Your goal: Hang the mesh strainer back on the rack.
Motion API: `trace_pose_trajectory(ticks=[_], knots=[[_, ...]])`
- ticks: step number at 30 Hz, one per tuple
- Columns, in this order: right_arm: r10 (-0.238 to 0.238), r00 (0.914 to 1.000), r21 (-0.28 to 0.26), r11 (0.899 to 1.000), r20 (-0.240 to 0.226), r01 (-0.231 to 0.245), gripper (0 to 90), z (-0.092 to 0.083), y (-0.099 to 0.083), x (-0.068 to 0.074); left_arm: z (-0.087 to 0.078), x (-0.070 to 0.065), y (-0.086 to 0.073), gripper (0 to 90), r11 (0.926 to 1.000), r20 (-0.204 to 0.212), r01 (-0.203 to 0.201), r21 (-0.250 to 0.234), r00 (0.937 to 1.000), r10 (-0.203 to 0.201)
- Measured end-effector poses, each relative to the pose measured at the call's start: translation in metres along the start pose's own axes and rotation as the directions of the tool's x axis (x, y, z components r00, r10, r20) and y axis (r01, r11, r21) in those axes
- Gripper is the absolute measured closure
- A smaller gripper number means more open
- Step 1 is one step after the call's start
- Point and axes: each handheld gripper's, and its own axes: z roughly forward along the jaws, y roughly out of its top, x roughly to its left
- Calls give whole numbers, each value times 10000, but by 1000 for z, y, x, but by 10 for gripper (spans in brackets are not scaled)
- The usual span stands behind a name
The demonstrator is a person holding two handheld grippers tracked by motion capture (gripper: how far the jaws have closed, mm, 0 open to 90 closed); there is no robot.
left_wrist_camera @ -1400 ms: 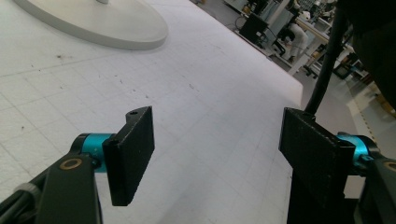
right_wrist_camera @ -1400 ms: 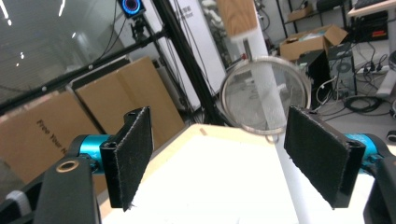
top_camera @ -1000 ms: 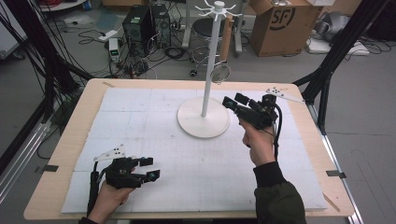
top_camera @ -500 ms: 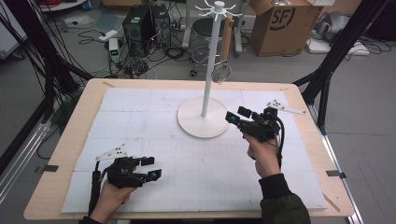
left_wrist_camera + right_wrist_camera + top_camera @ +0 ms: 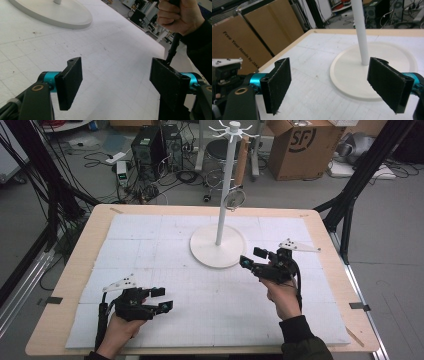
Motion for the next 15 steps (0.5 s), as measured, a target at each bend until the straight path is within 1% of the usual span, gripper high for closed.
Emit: trace_pose_trajectory(ticks=[5,9,10,11,12,15], knots=[[17,10000,231,9997,84,-19,187,-4,-11,-3,0,1,0,270,10000,-33,3,-7,10000,-3],[89,10000,245,9997,41,-90,189,-11,-22,-5,1,1,0,270,10000,-41,-3,20,10000,3],[169,9999,251,9995,21,-169,189,-13,-25,-5,2,1,0,270,10000,-52,-17,42,10000,17],[166,9998,334,9993,75,-168,189,-15,-28,-6,2,1,0,270,10000,-46,-34,49,10000,34],[146,9999,305,9994,62,-148,190,-16,-31,-7,2,1,0,270,10000,-50,-34,50,10000,34],[271,9995,365,9990,144,-276,190,-19,-39,-10,2,1,-1,270,10000,-64,-53,74,10000,54]])
